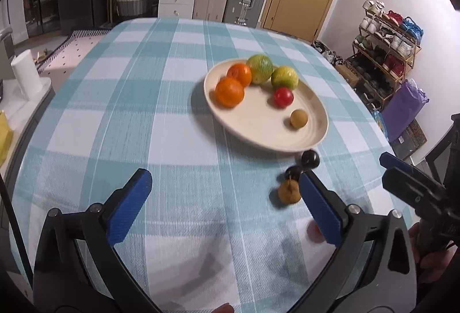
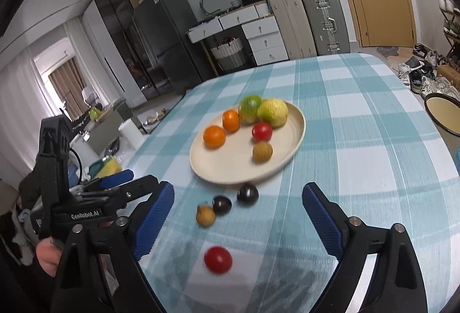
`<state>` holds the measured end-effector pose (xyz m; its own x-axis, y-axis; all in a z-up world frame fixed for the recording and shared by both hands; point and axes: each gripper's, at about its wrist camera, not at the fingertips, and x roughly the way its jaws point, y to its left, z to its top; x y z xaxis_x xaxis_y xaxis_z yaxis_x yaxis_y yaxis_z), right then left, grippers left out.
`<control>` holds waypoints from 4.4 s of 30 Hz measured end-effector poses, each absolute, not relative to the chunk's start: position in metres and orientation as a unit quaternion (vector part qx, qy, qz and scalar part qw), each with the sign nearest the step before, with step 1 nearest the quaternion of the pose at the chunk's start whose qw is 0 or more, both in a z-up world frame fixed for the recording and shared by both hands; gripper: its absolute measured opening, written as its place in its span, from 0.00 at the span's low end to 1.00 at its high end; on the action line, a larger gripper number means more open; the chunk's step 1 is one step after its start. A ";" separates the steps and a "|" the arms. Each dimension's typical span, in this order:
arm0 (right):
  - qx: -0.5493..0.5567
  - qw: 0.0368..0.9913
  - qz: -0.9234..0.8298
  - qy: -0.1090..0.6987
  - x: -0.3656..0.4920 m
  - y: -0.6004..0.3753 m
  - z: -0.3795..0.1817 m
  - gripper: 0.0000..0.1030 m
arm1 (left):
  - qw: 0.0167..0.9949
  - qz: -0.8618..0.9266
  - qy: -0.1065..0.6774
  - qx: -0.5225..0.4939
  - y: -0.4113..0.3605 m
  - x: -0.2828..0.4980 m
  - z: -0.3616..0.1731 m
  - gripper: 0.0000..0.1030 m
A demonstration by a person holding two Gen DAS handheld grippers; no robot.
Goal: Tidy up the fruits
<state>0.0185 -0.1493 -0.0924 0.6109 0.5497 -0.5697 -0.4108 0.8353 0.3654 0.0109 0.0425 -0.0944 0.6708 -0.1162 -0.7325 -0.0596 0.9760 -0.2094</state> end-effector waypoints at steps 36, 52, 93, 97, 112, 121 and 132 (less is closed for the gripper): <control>0.029 0.850 0.318 0.419 -0.007 -0.105 -0.155 0.28 | 0.891 -0.005 0.443 -0.099 0.042 0.005 -0.120 0.99; 0.079 0.869 0.304 0.382 0.006 -0.140 -0.140 0.27 | 0.883 -0.045 0.462 -0.073 0.006 0.029 -0.127 0.99; 0.136 0.865 0.318 0.365 0.035 -0.172 -0.131 0.28 | 0.881 -0.159 0.440 -0.068 -0.001 0.047 -0.118 0.22; 0.131 0.864 0.321 0.364 0.047 -0.165 -0.127 0.28 | 0.886 -0.160 0.430 -0.073 0.005 0.057 -0.108 0.22; 0.126 0.864 0.330 0.358 0.105 -0.135 -0.112 0.28 | 0.886 -0.157 0.423 -0.105 0.014 0.126 -0.101 0.22; 0.115 0.855 0.338 0.376 0.147 -0.112 -0.110 0.28 | 0.884 -0.154 0.426 -0.113 0.014 0.166 -0.106 0.22; 0.086 0.851 0.343 0.389 0.194 -0.093 -0.104 0.28 | 0.879 -0.153 0.434 -0.126 0.013 0.195 -0.114 0.22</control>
